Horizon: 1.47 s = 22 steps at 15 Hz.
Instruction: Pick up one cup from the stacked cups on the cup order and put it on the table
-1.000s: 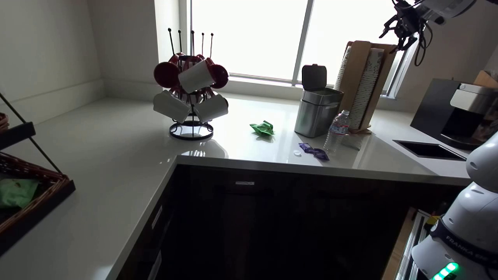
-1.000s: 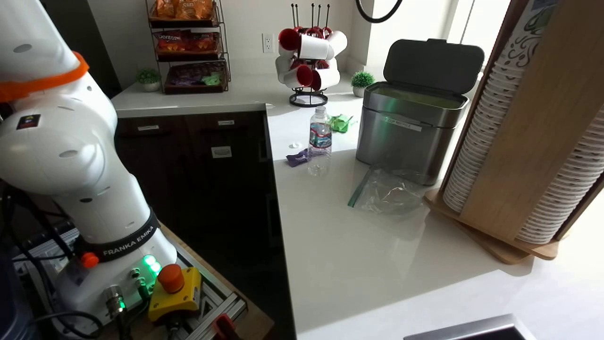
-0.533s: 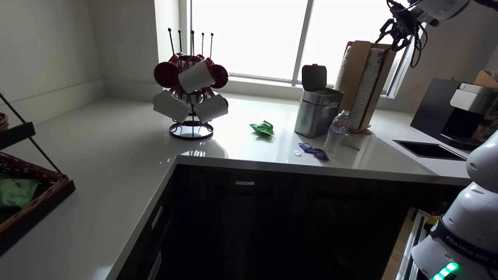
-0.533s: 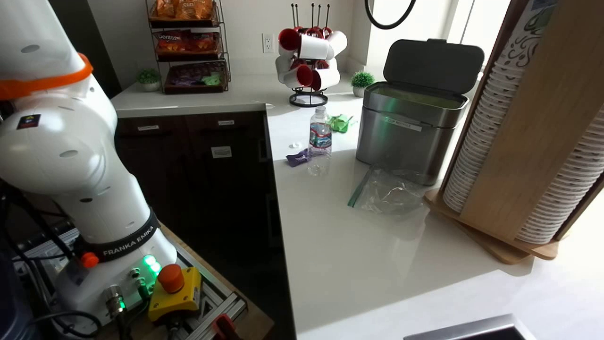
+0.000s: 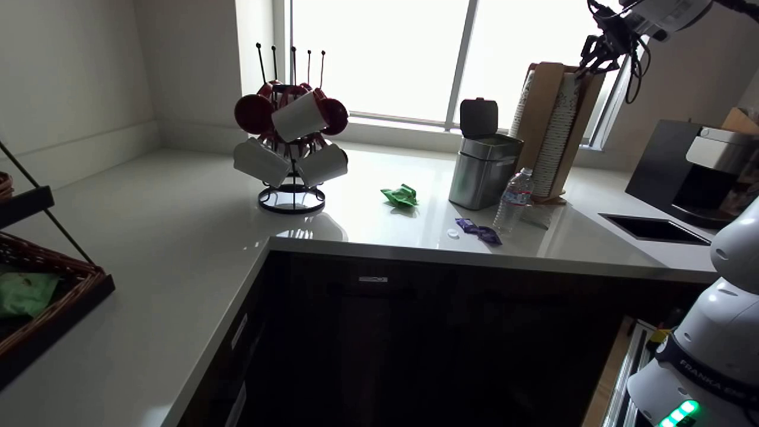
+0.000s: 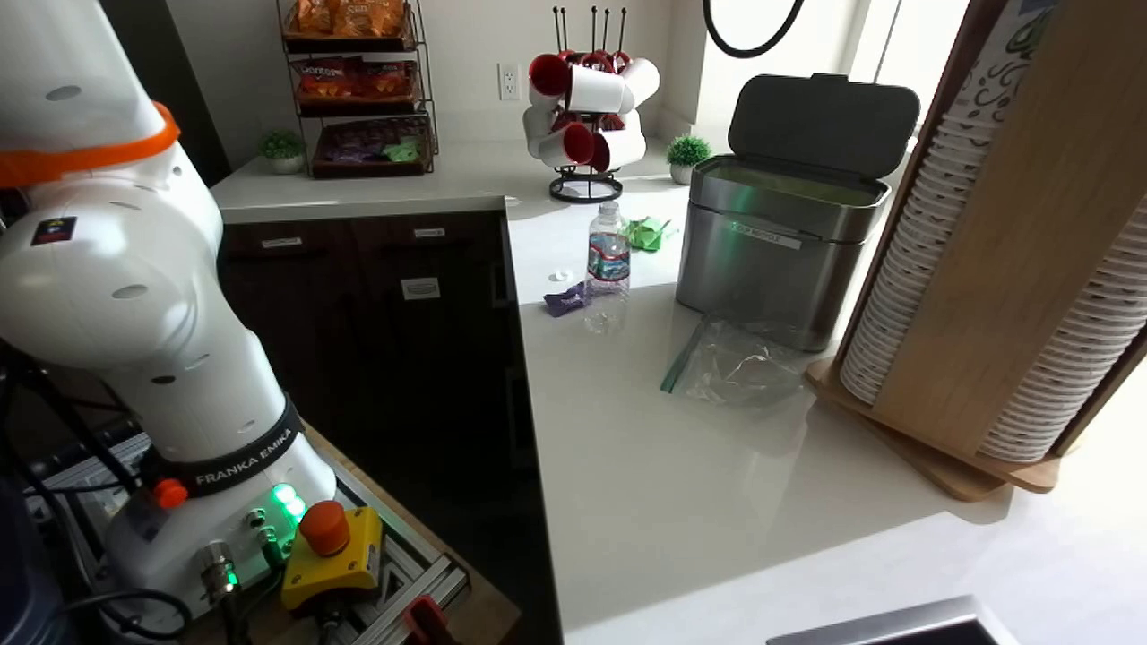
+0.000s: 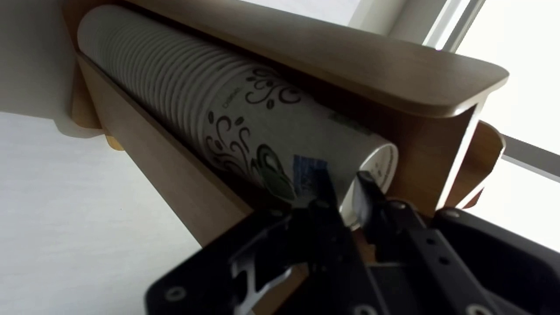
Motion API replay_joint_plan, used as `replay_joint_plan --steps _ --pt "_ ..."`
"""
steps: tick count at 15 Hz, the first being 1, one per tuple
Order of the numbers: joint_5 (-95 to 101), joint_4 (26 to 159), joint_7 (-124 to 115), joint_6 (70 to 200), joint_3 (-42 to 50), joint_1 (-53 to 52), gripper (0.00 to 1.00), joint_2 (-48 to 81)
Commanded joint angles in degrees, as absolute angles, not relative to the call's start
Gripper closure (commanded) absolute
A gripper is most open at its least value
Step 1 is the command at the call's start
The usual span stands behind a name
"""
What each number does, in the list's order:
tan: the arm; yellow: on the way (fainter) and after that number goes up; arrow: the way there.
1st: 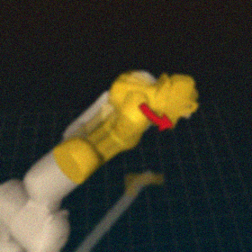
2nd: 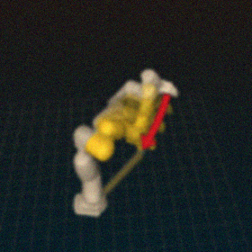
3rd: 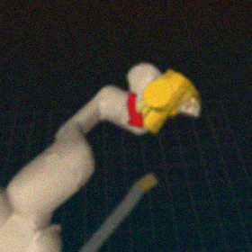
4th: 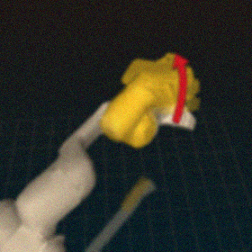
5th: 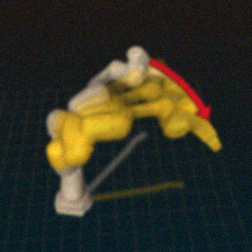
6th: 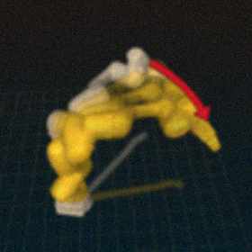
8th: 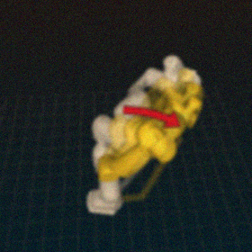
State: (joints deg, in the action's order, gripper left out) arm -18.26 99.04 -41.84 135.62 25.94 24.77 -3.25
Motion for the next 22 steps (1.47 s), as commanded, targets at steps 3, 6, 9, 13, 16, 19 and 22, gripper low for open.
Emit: replay_joint_plan --steps 3,6,9,13,16,19,22 --pt "-20.92 97.21 -39.12 132.97 26.39 25.11 1.0 -2.08" --pt "-21.5 96.9 -38.32 132.02 26.52 25.15 0.99 -2.35" --pt "-21.96 96.62 -37.49 131.22 26.58 25.16 0.99 -2.59" --pt "-22.32 96.17 -36.69 130.78 26.6 25.2 0.99 -3.55" --pt "-21.71 96.15 -36.79 131.37 26.52 25.22 0.99 -4.36" --pt "-21.16 95.87 -37.0 131.91 26.45 25.19 0.99 -4.9" --pt "-21.1 95.98 -36.92 132.08 26.44 25.15 0.99 -5.52"
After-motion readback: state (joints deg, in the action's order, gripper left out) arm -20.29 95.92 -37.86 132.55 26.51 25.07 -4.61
